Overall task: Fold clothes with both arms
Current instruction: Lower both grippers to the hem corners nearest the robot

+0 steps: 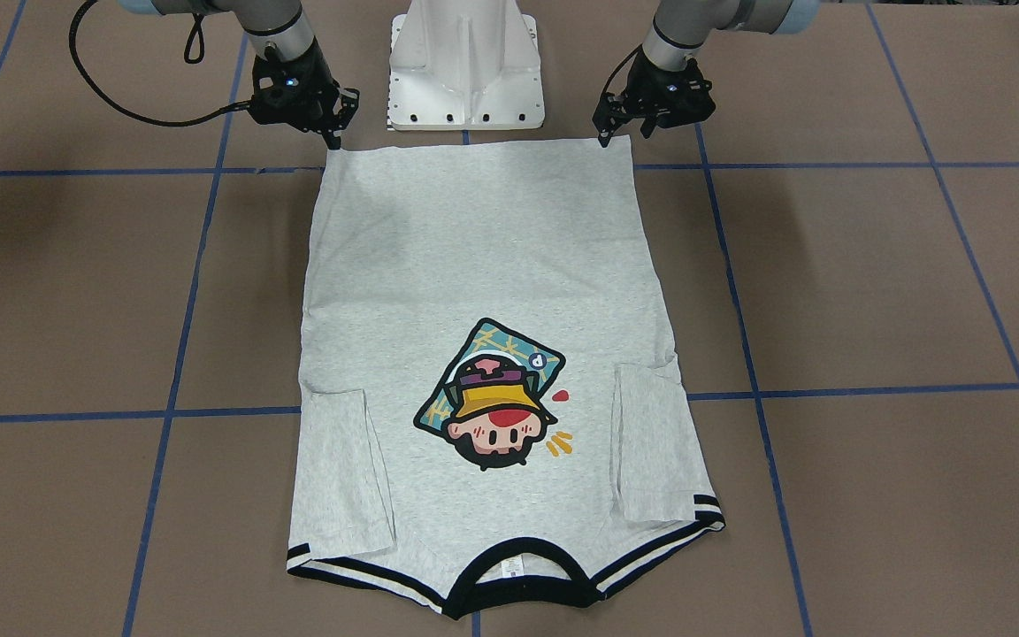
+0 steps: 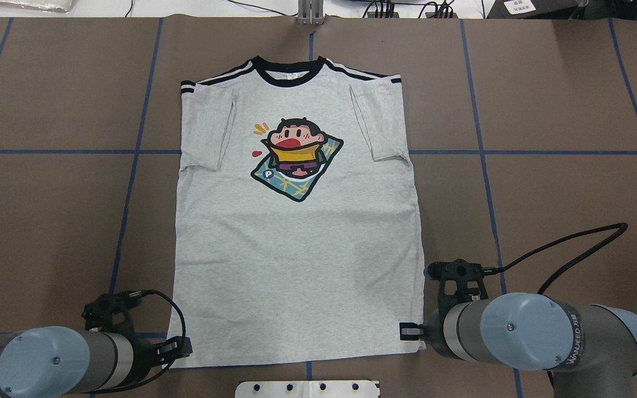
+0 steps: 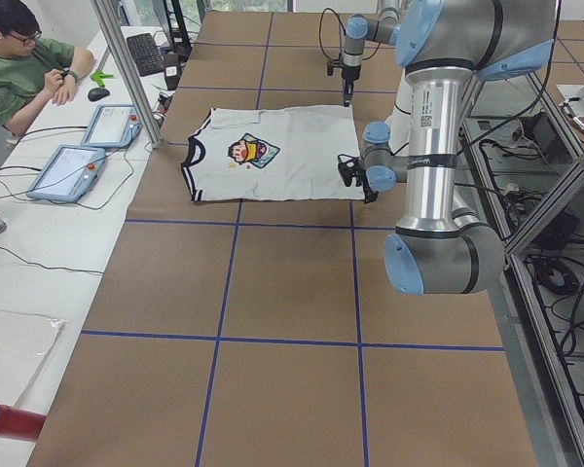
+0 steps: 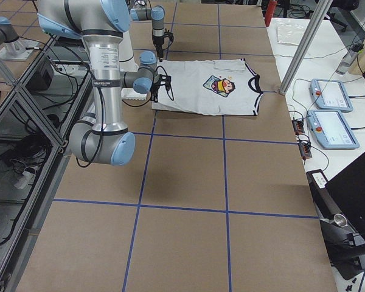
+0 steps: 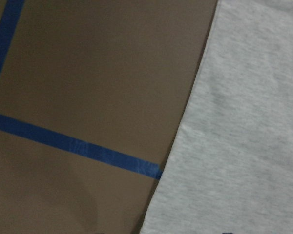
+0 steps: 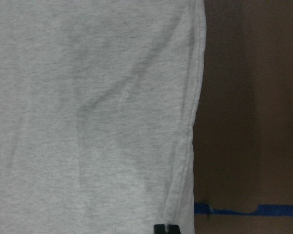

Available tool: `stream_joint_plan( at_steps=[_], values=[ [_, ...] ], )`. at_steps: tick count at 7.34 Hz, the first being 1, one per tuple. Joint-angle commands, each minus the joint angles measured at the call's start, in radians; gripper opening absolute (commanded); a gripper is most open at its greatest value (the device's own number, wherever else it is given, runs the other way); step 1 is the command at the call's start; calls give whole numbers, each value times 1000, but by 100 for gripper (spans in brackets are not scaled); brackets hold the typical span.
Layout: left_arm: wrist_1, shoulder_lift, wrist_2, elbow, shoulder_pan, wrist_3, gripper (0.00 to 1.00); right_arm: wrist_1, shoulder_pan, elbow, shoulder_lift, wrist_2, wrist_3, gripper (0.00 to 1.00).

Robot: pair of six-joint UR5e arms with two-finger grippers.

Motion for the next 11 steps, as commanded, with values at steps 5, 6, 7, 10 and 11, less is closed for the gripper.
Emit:
stream_joint_plan(
  at_steps=[5, 6, 7, 10, 11],
  values=[
    [8, -2, -1, 5, 4, 0, 44, 0, 3, 0, 0, 2, -1, 0],
    [8, -3, -3, 5, 4, 0, 39, 0, 5, 1, 0, 2, -1, 0],
    [8, -4, -3, 5, 4, 0, 34, 0, 5, 1, 0, 2, -1, 0],
    [8, -5, -3, 4, 4, -2, 23, 0, 3, 3, 0, 3, -1, 0],
    [8, -5, -3, 4, 4, -2, 19, 0, 3, 3, 0, 3, -1, 0]
  ],
)
